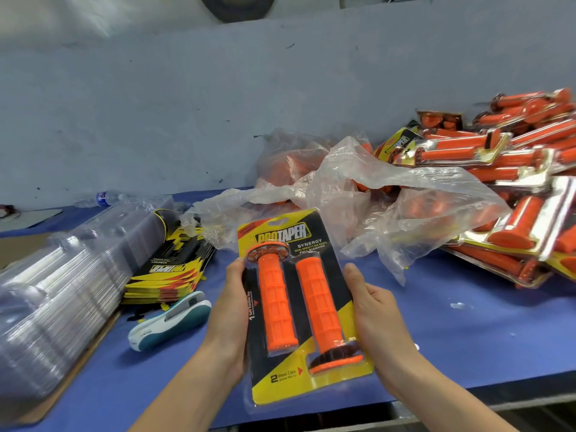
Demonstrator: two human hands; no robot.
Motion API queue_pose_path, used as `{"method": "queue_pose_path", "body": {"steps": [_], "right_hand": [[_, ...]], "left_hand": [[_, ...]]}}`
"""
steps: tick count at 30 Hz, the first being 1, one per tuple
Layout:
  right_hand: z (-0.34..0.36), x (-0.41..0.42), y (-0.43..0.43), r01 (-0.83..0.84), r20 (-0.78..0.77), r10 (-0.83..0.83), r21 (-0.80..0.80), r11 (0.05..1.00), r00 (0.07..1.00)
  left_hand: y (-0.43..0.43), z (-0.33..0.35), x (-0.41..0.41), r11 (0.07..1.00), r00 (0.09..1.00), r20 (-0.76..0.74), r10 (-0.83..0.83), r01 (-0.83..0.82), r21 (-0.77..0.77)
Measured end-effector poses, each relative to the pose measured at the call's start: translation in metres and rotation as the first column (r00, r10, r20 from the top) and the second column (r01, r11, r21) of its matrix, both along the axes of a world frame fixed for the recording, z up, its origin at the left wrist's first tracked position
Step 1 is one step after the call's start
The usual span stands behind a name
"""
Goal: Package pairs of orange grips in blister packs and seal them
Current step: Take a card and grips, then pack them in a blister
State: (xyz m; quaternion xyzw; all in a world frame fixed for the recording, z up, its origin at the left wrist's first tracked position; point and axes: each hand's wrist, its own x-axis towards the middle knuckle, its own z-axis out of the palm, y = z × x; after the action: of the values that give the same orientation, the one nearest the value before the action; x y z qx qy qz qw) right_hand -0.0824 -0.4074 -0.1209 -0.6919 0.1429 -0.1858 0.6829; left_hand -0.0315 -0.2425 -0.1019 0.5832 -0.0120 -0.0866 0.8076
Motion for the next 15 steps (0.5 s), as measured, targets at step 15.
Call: {"method": "queue_pose_path", "body": {"steps": [15], "right_hand": [[0.050, -0.014, -0.074, 0.143, 0.278, -0.197, 0.203, 0.969, 0.940]], "left_hand": [[-0.067, 0.024, -0.029, 0.962, 0.935, 0.231, -0.270, 0.255, 0.094]]}}
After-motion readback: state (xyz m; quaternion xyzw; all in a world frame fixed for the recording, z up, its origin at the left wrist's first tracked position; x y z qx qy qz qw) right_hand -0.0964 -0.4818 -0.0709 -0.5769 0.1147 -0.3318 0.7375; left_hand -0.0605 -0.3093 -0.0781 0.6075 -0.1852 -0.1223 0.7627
